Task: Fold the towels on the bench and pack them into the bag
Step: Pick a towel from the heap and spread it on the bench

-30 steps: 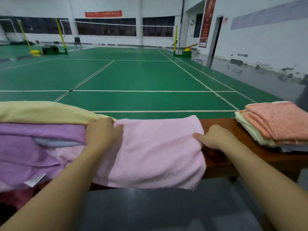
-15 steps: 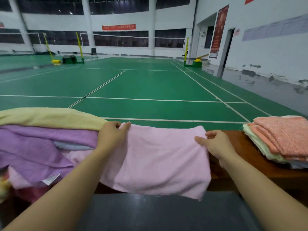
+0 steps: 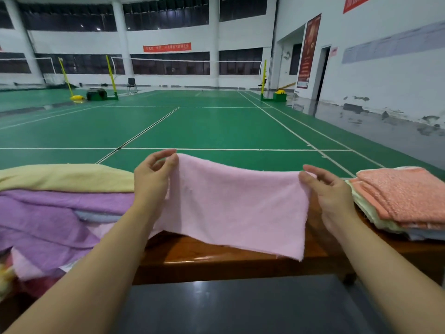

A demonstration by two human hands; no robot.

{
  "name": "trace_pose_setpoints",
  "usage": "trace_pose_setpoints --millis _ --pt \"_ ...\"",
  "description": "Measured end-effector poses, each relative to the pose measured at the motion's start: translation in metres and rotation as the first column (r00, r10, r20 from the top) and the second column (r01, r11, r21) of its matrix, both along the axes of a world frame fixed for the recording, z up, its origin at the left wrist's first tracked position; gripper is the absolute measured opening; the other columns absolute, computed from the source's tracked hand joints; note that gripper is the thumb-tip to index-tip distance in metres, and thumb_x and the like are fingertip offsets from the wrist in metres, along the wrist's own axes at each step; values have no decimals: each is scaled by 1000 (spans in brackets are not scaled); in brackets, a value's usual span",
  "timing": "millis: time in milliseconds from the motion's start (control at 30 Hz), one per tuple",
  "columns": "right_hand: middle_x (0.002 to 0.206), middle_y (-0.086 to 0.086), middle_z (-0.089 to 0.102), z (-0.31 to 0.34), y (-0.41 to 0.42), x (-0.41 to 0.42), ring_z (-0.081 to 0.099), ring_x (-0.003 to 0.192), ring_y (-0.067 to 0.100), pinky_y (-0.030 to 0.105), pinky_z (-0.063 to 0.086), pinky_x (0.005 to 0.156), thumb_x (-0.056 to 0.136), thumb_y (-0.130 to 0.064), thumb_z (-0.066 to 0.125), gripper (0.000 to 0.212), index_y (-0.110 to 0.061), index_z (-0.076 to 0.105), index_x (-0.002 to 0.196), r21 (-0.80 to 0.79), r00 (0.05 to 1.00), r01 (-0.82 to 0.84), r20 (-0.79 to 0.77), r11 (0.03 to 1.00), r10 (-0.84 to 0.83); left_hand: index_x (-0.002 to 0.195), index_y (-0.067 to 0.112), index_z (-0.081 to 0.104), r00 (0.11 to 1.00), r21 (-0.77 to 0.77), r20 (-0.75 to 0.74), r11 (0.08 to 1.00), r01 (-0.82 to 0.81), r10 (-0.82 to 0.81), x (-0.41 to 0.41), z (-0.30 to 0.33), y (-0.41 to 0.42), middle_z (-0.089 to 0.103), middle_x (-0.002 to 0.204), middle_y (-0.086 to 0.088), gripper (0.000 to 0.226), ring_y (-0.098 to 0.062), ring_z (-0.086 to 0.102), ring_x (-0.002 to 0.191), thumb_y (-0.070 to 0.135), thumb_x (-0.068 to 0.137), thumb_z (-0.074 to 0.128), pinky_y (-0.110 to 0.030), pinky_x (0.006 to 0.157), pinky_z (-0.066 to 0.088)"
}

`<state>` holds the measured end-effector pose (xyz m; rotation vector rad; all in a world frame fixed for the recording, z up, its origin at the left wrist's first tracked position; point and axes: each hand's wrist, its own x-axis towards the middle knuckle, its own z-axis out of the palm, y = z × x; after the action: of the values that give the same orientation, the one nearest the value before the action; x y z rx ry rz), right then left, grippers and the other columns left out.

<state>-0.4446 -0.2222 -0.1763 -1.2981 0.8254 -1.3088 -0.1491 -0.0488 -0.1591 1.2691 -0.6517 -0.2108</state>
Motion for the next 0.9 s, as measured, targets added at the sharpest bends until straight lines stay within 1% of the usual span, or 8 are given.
trace_pose_setpoints --millis 67,167,333,467,600,700,767,900 --pt "89 -11 76 12 4 -4 67 83 3 19 55 78 71 -24 82 32 -21 76 102 -110 999 2 43 994 3 101 25 76 998 -86 64 996 23 -17 -5 11 3 74 90 8 10 -2 63 84 24 92 74 -17 76 52" --pt "92 -10 75 26 10 -9 67 84 2 16 54 76 82 -15 79 23 -22 74 103 -246 997 58 69 968 -42 102 24 75 991 -184 131 983 16 8 -12 28 7 73 87 13 11 3 63 83 19 93 72 -13 76 49" --pt "126 -9 65 45 20 -12 66 102 -5 16 54 87 89 -12 74 43 -27 63 128 -399 996 80 65 913 -59 114 28 71 961 -203 263 979 -34 88 -20 49 14 71 101 20 17 11 62 86 23 99 66 -9 78 46" --pt "139 -22 53 41 11 -7 57 123 -1 29 50 103 90 -17 75 59 -44 52 137 -457 987 -10 -149 889 -66 124 39 66 918 -15 395 999 -34 37 -12 53 12 65 119 22 27 4 62 105 30 99 64 -19 93 51" --pt "143 -4 56 11 -16 4 54 125 11 38 45 109 90 -15 74 55 -32 55 140 -288 912 -55 -404 956 -69 135 33 59 927 287 367 957 -42 -69 -4 21 -2 57 132 6 38 -16 55 124 22 99 61 -37 111 42" --pt "141 6 57 -20 -33 9 53 126 18 28 39 100 91 -11 73 55 -17 54 142 -172 768 -116 -640 978 -21 140 27 56 928 557 307 830 4 -210 -5 -19 -12 55 141 -6 44 -23 53 127 19 97 62 -36 112 39" --pt "132 8 63 -40 -40 11 59 121 23 29 43 95 88 -14 76 53 -14 57 138 -145 668 -124 -744 982 -26 141 19 55 899 642 365 764 -54 -243 -6 -36 -18 56 143 -9 45 -24 51 130 16 97 61 -30 109 35" --pt "123 0 66 -38 -43 13 63 109 23 39 53 92 85 -32 78 51 -22 59 132 -287 465 -19 -851 958 -246 143 15 50 805 716 533 646 -266 -260 -4 -33 -25 54 142 -12 49 -31 50 130 25 96 62 -38 107 38"
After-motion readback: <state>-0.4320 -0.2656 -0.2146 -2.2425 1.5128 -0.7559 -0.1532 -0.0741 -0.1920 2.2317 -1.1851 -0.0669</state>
